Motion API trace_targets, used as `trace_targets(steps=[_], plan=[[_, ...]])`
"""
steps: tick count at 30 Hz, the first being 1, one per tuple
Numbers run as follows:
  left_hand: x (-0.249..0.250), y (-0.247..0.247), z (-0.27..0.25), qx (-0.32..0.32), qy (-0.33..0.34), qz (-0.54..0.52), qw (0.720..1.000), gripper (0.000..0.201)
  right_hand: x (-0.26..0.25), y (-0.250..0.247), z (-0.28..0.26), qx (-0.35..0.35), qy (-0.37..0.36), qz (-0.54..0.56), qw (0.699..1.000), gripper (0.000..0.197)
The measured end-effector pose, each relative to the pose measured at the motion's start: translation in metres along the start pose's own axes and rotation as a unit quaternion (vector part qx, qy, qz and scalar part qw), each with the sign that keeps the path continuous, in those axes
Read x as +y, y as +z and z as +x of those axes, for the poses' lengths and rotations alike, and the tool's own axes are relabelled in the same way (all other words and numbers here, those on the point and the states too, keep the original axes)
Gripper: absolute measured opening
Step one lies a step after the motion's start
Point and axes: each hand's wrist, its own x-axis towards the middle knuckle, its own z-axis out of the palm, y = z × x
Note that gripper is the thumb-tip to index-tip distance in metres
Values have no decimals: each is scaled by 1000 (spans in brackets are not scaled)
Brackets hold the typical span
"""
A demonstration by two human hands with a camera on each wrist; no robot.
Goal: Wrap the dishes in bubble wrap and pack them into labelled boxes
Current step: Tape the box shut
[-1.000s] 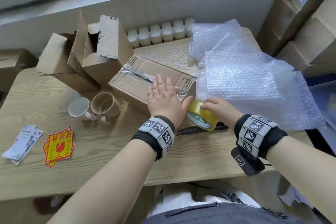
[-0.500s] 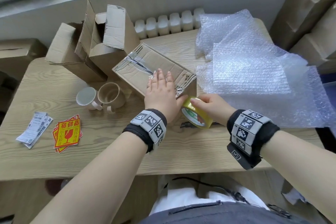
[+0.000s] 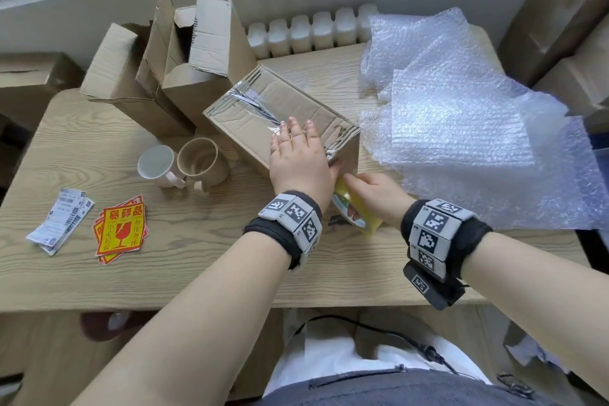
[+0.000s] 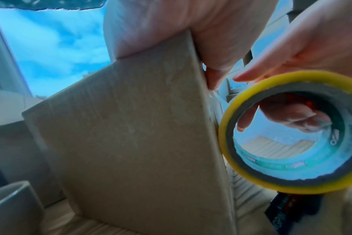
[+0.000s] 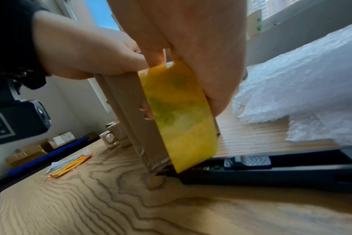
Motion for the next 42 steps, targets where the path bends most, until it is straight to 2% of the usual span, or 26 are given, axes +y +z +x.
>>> trace_targets(steps=[3, 4, 10, 13, 16, 17, 19, 21, 23, 26, 28, 31, 33, 35, 38, 42], plan=[[-1, 1, 0, 6, 4, -3, 1000, 86, 0, -3, -5, 0, -8, 15, 1000, 14], [-2, 2, 0, 6, 7, -2, 1000, 88, 1, -4, -7, 1, -9, 12, 1000, 13], [-3, 1, 1, 8, 11, -3, 1000, 89, 5, -7, -10, -30, -1, 54, 998, 18], [-7, 0, 0, 10, 20, -9, 1000, 88, 8, -12, -7, -10, -2, 14, 1000, 24], [-21, 1, -5, 12, 45, -7, 999, 88, 15, -17, -7, -5, 12, 73, 997, 26], [-27, 1, -7, 12, 56, -3, 998, 88, 18, -20, -6, 6, 12, 52, 999, 26], [-40, 0, -14, 7, 78, 0, 997, 89, 29, -25, -4, 45, -4, -111, 993, 21], [-53, -1, -19, 3, 88, -4, 996, 90, 39, -26, -2, 56, -28, -306, 950, 26], [-61, -1, -24, 6, 82, -5, 997, 91, 47, -22, 0, 35, -49, -429, 901, 36], [-65, 2, -37, 27, 53, -1, 998, 90, 53, -12, 1, 35, -62, -515, 854, 38], [-64, 6, -49, 56, 28, -20, 998, 86, 56, -7, 2, 49, -64, -533, 842, 34], [-63, 13, -69, 139, -31, -132, 981, 69, 60, -4, 1, 59, -57, -548, 833, 28], [-62, 19, -83, 214, -81, -206, 951, 50, 62, -2, 1, 55, -49, -544, 836, 26], [-61, 28, -93, 266, -119, -256, 922, 35, 63, -2, -1, 41, -26, -516, 855, 27], [-60, 36, -99, 246, -156, -314, 904, 28, 64, -4, -5, 40, 14, -425, 904, 32], [-52, 37, -100, 239, -169, -350, 890, 26, 60, -14, -15, 41, -4, -317, 948, 34]])
